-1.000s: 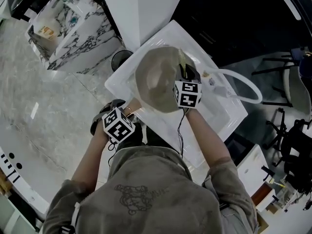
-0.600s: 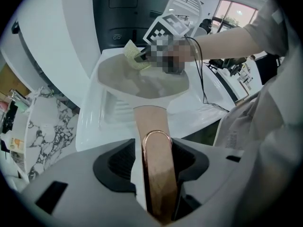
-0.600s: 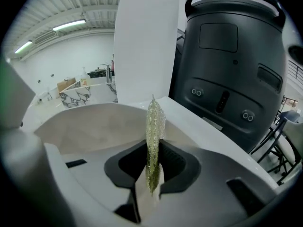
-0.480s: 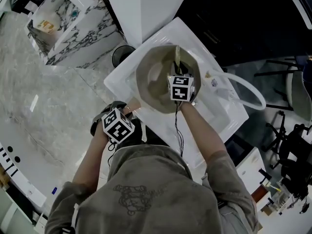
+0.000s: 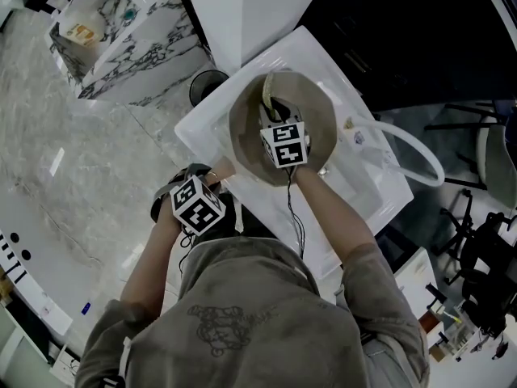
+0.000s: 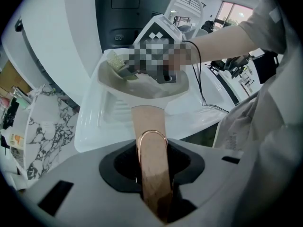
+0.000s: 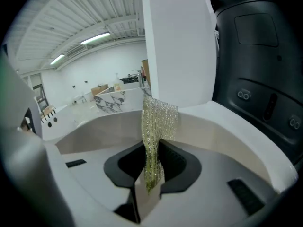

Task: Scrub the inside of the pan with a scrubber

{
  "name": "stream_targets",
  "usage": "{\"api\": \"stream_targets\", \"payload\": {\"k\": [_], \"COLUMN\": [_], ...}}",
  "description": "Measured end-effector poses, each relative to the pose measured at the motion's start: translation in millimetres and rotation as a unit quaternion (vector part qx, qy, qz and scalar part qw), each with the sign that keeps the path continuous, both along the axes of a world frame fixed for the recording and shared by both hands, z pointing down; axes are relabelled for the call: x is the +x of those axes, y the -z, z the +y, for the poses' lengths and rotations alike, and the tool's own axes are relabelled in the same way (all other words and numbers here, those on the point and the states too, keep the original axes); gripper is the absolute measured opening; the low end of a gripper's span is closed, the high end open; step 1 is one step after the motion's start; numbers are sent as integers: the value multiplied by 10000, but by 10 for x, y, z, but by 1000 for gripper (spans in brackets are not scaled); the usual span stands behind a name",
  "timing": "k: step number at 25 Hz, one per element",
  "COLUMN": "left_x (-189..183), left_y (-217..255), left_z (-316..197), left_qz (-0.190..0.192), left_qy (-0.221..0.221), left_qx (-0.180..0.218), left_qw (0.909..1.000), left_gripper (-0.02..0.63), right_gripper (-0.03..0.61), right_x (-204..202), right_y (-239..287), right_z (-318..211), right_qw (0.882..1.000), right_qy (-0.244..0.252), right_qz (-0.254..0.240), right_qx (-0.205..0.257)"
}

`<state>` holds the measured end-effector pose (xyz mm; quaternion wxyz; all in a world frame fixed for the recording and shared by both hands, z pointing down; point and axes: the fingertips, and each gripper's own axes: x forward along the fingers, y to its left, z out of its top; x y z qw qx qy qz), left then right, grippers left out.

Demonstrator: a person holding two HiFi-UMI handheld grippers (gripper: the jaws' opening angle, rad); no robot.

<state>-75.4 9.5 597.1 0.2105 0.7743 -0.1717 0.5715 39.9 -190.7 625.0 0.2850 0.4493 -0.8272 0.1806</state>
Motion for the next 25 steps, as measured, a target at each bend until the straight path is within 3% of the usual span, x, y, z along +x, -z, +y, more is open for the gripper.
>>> {"api": "stream_targets", "payload": {"k": [3, 7, 11, 17, 25], "left_x": [2, -2, -10, -7, 5], "left_y": [-1, 1, -2, -6, 12], "left_z": [1, 8, 1, 19, -2], "left_qz": [-10, -33, -55, -104, -131], "left_qy": [11, 9, 11, 2, 4], "left_qx": [8, 11, 20, -11, 1], "left_qw": [10000, 10000, 10000, 9999, 9999], "left_gripper": [138, 138, 138, 137, 137], "right_gripper": [81, 81, 81, 81, 80], "right_x": [-241, -386, -500, -599, -318], "right_y": [55, 87, 132, 213, 353], "right_z": [120, 315, 586, 1178, 1725], "right_qw": [9981, 9936, 9831, 9464, 8988], "right_qy": [599, 1045, 1628, 2840, 3590], "right_qz": [-141, -306, -559, -823, -1133], "right_qx": [-62, -305, -625, -1299, -2245]}}
